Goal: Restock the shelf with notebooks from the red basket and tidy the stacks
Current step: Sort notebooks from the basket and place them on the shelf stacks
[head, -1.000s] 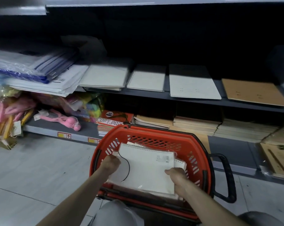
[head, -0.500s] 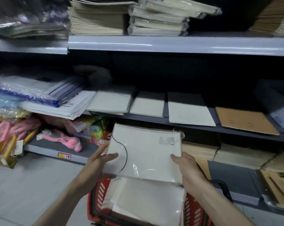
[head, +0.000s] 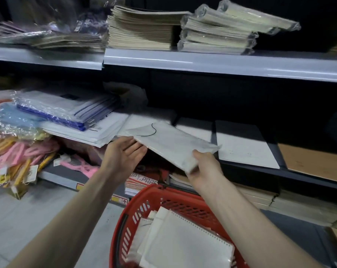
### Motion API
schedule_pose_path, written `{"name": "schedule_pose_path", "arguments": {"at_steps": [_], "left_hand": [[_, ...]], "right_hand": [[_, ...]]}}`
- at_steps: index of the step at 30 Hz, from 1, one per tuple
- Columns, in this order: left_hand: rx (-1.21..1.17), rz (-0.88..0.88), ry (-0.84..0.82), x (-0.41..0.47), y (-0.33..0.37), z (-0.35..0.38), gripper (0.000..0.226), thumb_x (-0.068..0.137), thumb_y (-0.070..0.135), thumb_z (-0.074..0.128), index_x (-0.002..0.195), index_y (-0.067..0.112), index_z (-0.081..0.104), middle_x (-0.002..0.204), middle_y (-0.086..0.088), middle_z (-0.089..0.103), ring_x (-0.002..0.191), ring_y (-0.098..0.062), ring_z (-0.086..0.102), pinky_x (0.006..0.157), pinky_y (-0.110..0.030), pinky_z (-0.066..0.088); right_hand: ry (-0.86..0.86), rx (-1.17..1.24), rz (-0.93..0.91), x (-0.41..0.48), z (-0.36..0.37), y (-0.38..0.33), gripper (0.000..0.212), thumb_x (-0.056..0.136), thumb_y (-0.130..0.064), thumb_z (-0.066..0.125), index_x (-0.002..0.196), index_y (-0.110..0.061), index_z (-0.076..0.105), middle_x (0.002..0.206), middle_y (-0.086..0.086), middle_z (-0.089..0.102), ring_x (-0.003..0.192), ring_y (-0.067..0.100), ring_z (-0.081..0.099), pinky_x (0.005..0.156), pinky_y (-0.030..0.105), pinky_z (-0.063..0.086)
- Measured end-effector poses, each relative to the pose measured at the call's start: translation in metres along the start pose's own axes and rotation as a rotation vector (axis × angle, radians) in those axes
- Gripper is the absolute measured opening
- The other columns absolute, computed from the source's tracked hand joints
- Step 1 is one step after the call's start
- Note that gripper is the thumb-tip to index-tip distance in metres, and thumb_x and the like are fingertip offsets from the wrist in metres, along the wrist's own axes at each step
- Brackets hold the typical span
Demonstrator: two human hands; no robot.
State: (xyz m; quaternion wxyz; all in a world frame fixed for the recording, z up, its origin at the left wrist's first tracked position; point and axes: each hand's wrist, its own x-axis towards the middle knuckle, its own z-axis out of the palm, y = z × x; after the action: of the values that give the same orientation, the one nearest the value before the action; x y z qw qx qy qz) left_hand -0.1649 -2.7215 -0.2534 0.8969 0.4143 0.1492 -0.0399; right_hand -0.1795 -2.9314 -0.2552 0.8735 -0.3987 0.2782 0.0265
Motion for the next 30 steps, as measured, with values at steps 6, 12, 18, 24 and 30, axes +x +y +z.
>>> {"name": "schedule_pose_path", "arguments": {"at_steps": [6,12,18,24,30], "left_hand": [[0.633,-0.177,-0.346,-0.028,-0.022,-0.022,0.048,0.089,0.023,0.079,0.131,0.007,0.063,0.118,-0.021,0.071,0.087,-0.030,0.071,0.075,-0.034,0.062],[0.752,0.008,-0.409,-0.031,0.009,-0.040,0.044,0.086,0.000,0.074,0.127,0.000,0.059,0.109,-0.015,0.072,0.089,-0.025,0.070,0.079,-0.031,0.059],[0.707,0.255,-0.040,0.012,0.026,-0.046,0.030,0.093,0.002,0.070,0.121,-0.006,0.066,0.107,-0.022,0.073,0.090,-0.034,0.070,0.088,-0.044,0.055],[0.658,0.348,0.297,0.070,0.025,-0.048,0.062,0.088,0.006,0.079,0.143,0.001,0.053,0.097,-0.014,0.078,0.088,-0.029,0.077,0.086,-0.042,0.063],[0.605,0.334,0.314,0.084,0.018,-0.022,0.070,0.097,-0.005,0.061,0.157,0.008,0.028,0.092,-0.008,0.069,0.085,-0.026,0.072,0.075,-0.039,0.065]], "right_hand": [[-0.240,0.077,0.279,-0.023,0.012,0.030,0.036,0.097,0.009,0.049,0.130,0.003,0.060,0.130,0.025,0.067,0.116,0.036,0.068,0.095,0.043,0.057],[-0.145,-0.244,0.013,0.004,-0.012,0.028,0.043,0.088,0.004,0.073,0.129,-0.001,0.060,0.093,0.018,0.074,0.065,0.020,0.064,0.061,0.026,0.049],[-0.280,-0.716,-0.339,0.020,0.014,0.027,0.037,0.090,-0.014,0.079,0.126,-0.015,0.068,0.089,0.001,0.081,0.079,0.011,0.073,0.083,0.029,0.060],[-0.210,-1.014,-0.444,0.049,0.061,0.030,0.040,0.096,-0.021,0.071,0.131,-0.004,0.063,0.093,0.010,0.078,0.070,0.012,0.070,0.062,0.014,0.052],[-0.244,-1.009,-0.430,0.067,0.059,0.035,0.064,0.100,-0.034,0.064,0.158,-0.028,0.037,0.117,0.003,0.073,0.085,0.015,0.071,0.070,0.021,0.054]]}}
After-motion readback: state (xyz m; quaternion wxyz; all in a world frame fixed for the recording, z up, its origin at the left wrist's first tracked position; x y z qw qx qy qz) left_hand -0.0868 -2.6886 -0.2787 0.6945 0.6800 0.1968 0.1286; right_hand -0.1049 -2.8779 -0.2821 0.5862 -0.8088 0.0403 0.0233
